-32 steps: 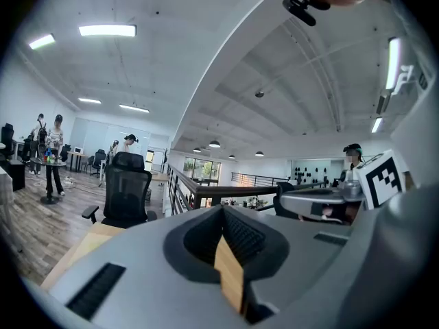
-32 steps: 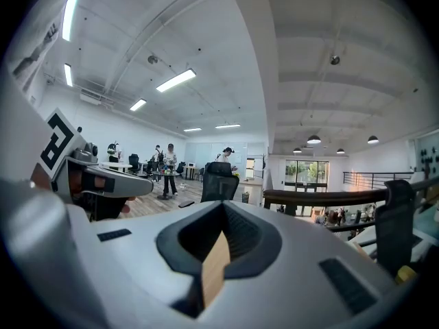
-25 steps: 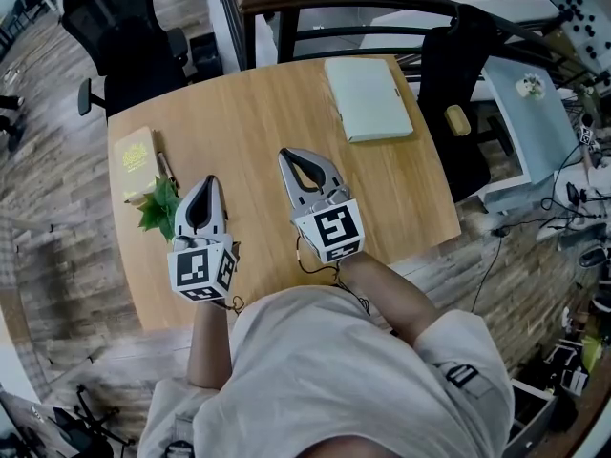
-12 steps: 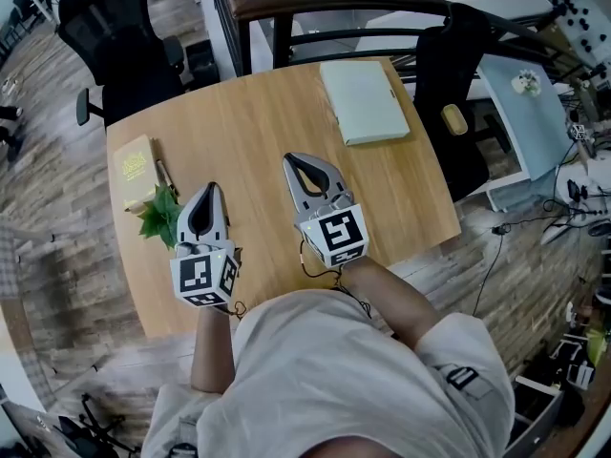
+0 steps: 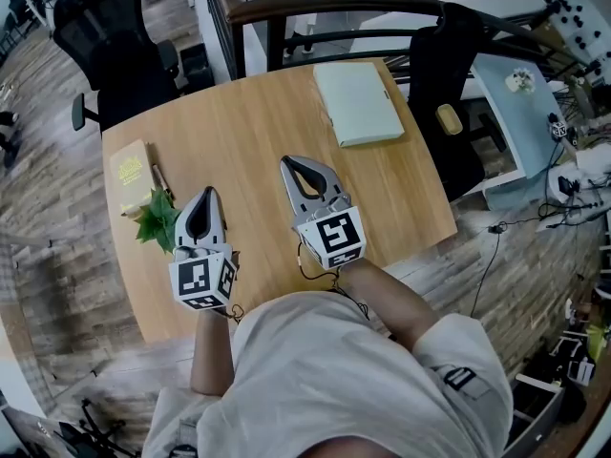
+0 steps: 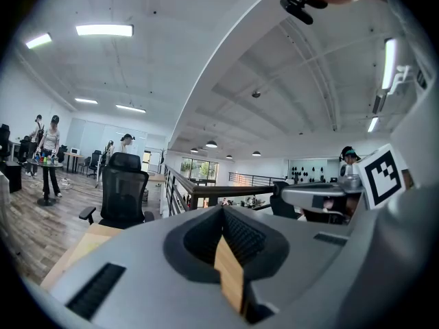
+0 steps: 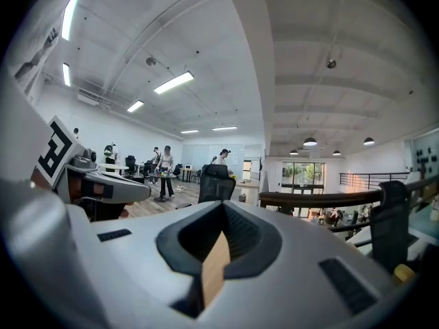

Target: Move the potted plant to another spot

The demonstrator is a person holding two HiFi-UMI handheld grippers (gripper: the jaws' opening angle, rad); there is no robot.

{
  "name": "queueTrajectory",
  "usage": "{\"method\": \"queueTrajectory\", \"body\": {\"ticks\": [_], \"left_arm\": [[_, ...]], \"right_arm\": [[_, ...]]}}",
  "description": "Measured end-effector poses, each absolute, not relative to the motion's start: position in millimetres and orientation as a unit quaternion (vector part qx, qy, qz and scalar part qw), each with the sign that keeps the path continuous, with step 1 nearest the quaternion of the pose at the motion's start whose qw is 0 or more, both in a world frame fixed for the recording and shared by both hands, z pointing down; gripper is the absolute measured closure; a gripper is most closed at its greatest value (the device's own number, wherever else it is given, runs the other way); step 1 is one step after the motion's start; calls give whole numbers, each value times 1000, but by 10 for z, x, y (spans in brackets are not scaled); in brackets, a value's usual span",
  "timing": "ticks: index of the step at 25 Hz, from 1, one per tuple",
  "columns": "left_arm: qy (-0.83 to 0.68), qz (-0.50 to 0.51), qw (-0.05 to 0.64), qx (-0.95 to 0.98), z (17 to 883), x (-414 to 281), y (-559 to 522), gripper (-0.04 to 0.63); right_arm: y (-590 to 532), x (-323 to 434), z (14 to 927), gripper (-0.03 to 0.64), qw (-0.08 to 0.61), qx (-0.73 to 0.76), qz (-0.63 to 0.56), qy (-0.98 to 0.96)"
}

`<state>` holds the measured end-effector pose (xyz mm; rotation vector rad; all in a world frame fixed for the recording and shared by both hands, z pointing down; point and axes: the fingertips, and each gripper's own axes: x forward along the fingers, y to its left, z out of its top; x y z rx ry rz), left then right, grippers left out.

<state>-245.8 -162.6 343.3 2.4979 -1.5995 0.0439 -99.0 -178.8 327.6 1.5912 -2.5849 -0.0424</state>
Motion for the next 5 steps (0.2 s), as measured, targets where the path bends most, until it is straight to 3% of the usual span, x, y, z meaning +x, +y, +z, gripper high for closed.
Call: {"method": "queueTrajectory", "body": {"ticks": [5], "left_arm": [[-537,14,87,839,3419,-2452,-1626,583]], "right_arm": [[-1783,-958,3267,614,51,528,-12,-848]]}}
